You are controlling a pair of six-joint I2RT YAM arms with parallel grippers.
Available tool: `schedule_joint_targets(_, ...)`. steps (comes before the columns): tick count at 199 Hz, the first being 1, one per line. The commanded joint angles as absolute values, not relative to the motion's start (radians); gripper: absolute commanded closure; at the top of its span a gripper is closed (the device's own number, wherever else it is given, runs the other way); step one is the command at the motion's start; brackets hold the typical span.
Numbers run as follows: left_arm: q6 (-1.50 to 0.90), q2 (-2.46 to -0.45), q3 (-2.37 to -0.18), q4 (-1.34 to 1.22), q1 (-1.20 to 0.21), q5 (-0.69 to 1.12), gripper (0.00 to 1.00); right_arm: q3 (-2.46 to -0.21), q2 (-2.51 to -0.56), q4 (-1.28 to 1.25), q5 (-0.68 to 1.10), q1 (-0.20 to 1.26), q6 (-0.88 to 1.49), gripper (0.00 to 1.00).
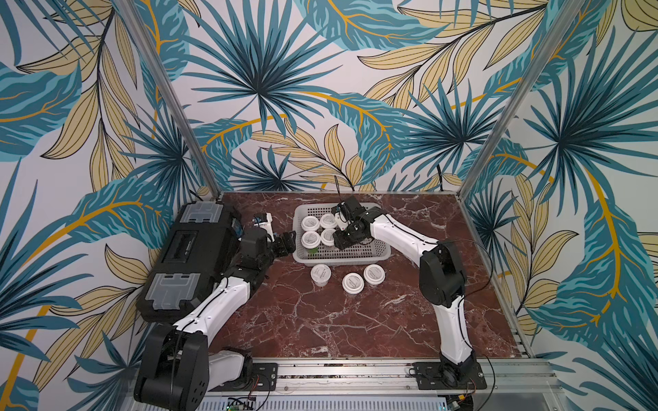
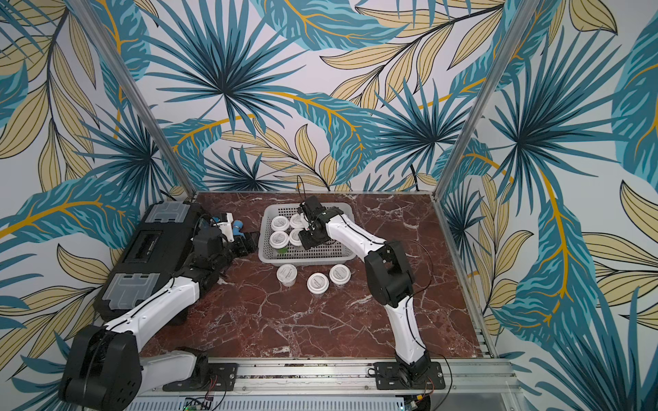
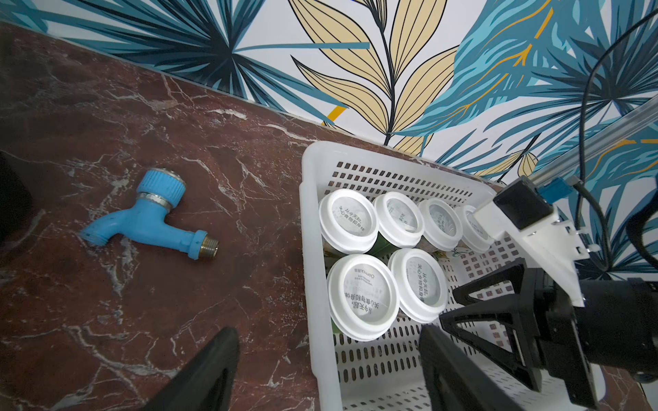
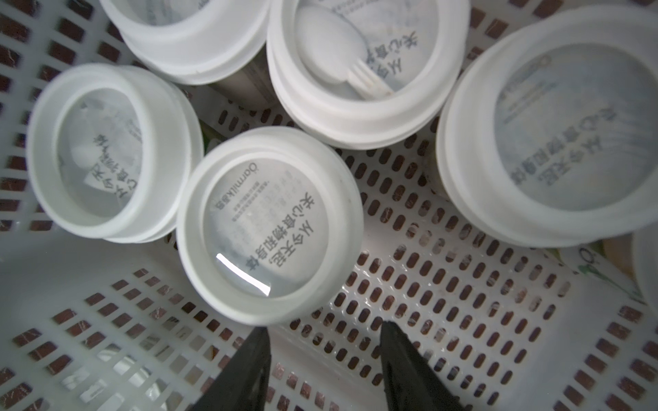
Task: Put the yogurt in the basket
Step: Place the yogurt in the basket, then pick up the yogurt from the center of the board.
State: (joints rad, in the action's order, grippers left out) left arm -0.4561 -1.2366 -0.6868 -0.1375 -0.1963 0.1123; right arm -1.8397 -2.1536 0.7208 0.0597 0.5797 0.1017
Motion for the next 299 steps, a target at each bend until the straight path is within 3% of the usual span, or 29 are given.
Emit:
schedule_joint_targets(1, -0.437, -1.243, -0.704, -0.132, -0.202, 0.104, 0.17, -1.796, -2.06, 0.724, 0.052, 0.584, 0.112, 0.45)
schedule_joint_targets(73, -0.437, -1.239, -0.703, -0.132, -0.205, 0.105, 0.17, -1.67, -1.793, 0.821, 0.049, 0.59, 0.126, 0.28)
schedule_joint_targets(160, -0.434, -1.239, -0.705, -0.141, -0.227, 0.108, 0.16, -1.456, -1.562, 0.957, -0.03, 0.721, 0.192, 0.16)
schedule_joint_targets(272, -0.333, -1.277, -0.765, -0.152, -0.327, 0.157, 0.2, -1.39, -1.678, 0.932, -0.055, 0.827, 0.205, 0.14)
schedule_joint_targets(299, -0.327, -1.3, -0.79, -0.125, -0.345, 0.129, 0.16, -1.385, -1.7, 0.922, -0.058, 0.837, 0.209, 0.14)
